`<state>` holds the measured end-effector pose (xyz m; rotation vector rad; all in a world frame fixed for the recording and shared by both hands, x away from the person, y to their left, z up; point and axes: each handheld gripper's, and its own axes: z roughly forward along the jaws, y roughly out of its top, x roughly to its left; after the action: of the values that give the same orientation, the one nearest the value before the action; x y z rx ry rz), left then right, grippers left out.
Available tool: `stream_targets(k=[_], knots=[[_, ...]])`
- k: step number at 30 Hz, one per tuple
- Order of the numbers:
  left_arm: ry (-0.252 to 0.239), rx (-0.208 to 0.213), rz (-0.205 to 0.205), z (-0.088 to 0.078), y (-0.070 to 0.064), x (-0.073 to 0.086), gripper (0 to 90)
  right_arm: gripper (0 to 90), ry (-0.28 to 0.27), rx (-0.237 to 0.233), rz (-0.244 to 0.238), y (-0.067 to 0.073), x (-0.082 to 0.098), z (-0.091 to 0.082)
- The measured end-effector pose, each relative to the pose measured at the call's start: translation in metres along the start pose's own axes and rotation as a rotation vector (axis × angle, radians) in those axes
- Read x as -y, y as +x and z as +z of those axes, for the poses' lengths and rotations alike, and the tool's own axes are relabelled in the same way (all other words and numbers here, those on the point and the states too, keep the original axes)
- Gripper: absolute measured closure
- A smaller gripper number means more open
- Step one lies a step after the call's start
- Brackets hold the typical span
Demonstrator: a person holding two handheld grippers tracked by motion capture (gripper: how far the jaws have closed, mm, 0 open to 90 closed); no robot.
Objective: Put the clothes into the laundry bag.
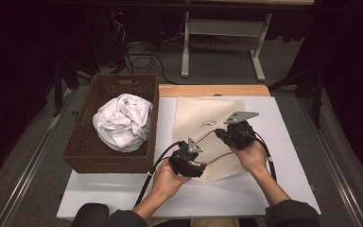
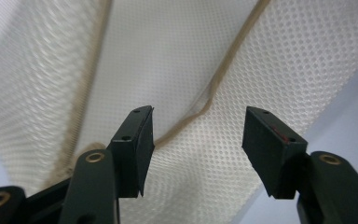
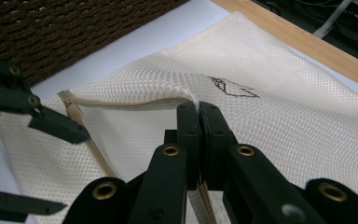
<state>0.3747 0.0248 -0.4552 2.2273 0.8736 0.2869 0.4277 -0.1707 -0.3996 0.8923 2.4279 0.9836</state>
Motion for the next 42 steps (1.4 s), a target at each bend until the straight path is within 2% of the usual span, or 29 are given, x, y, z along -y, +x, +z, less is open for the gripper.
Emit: stream_targets(k=[6,10,14,23,25,33,35,42], knots=[[0.020,-0.013,0.010,-0.014,0.010,-0.007,44.9,89.1,0.000,-0.001,0.001,0.000,0.000,0.000],[0.039,-0.020,0.023,-0.021,0.016,-0.007,40.6,89.1,0.003,-0.004,0.007,-0.001,0.001,0.000],[0.029,-0.042,0.018,-0.032,0.022,-0.004,38.2,89.1,-0.004,-0.001,0.018,-0.001,0.002,0.000],[0.024,-0.124,0.011,-0.065,0.041,-0.001,36.4,89.1,-0.005,-0.004,0.011,-0.002,0.002,0.000],[0.018,-0.164,0.030,-0.072,0.044,0.002,36.4,89.1,0.004,-0.003,0.006,-0.001,0.002,0.000],[0.005,-0.181,-0.010,-0.094,0.064,0.010,36.9,89.1,0.005,-0.002,0.001,-0.002,0.002,0.000],[0.010,-0.159,-0.029,-0.098,0.071,0.012,36.8,89.1,0.004,-0.007,0.000,-0.001,0.003,0.001],[0.006,-0.206,-0.077,-0.110,0.097,0.021,34.5,89.1,0.009,-0.006,-0.012,-0.003,0.003,-0.001]])
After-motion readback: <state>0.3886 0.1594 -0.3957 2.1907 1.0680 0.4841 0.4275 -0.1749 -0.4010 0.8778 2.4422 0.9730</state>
